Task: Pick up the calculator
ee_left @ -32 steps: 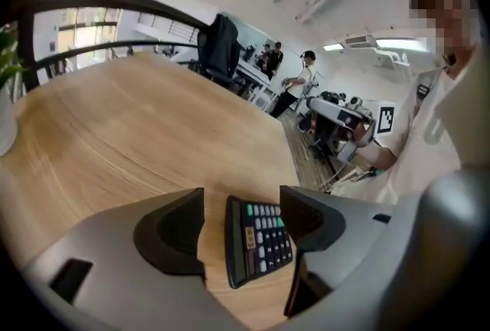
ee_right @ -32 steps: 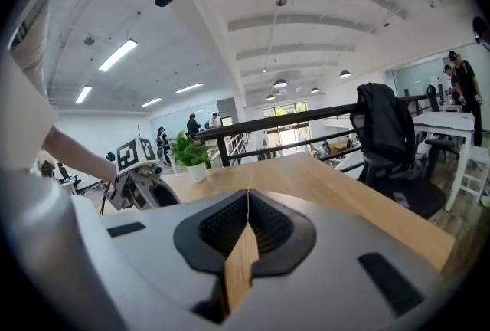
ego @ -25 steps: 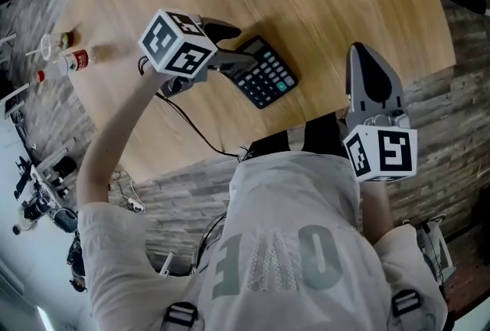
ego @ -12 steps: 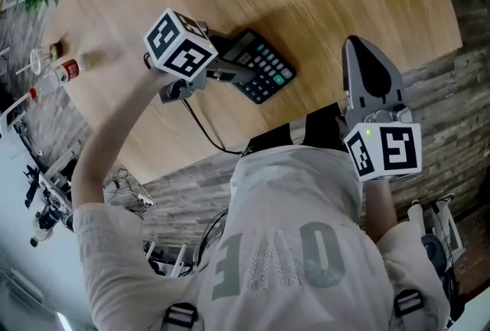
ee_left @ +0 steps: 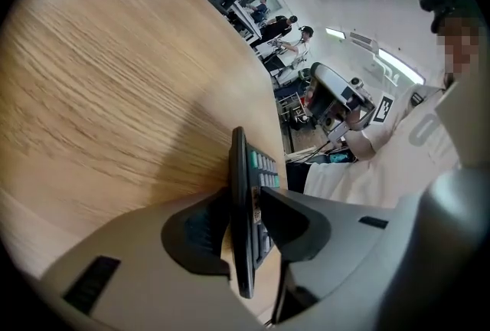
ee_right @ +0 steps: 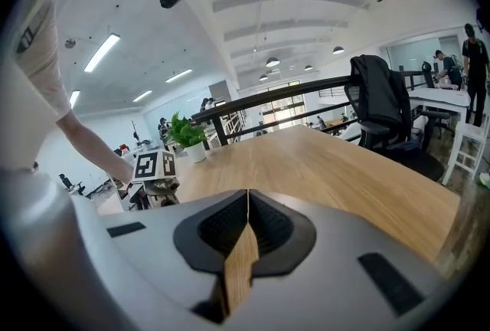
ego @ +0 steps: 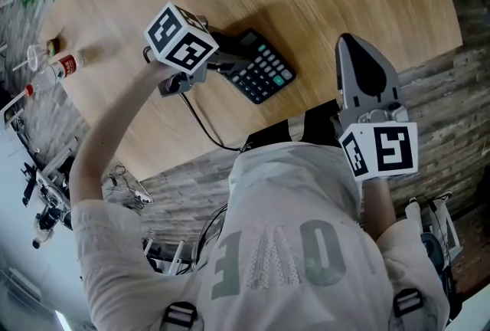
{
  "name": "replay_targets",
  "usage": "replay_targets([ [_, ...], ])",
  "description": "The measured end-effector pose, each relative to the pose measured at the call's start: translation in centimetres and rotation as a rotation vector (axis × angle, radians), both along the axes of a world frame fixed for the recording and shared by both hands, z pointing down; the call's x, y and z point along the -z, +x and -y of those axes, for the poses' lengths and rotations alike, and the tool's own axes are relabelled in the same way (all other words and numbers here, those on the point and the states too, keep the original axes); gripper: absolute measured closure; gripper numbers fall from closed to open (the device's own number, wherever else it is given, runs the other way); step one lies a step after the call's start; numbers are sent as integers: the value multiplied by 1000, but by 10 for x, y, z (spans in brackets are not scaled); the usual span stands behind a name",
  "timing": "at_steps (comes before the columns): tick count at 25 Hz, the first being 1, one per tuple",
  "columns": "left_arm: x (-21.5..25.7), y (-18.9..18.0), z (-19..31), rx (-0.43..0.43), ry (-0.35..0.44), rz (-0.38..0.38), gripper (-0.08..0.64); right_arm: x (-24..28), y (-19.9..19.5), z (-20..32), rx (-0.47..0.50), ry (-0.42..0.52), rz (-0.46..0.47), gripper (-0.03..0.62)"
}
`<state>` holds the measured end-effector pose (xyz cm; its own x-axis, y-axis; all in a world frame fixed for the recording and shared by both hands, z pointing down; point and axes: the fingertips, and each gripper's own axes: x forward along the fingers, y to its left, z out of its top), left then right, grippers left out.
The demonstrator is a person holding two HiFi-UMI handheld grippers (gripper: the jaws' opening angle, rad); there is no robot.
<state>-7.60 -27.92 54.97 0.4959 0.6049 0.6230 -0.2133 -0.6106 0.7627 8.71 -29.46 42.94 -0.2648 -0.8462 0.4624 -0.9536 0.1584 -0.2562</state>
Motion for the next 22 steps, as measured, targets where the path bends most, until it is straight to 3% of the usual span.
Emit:
replay_targets([
  [6,1,1,2,6,17,35,433,6,0,2,15,15,-10,572],
  [9,7,5,8,20,80,32,436,13,0,5,32,35,-19,572],
  [16,59,10,56,191,358,-24,437,57,-4,8,79,128,-49,572],
  [22,151,0,109,477,709,-148,437,115,-19,33,134,273,-118,572],
])
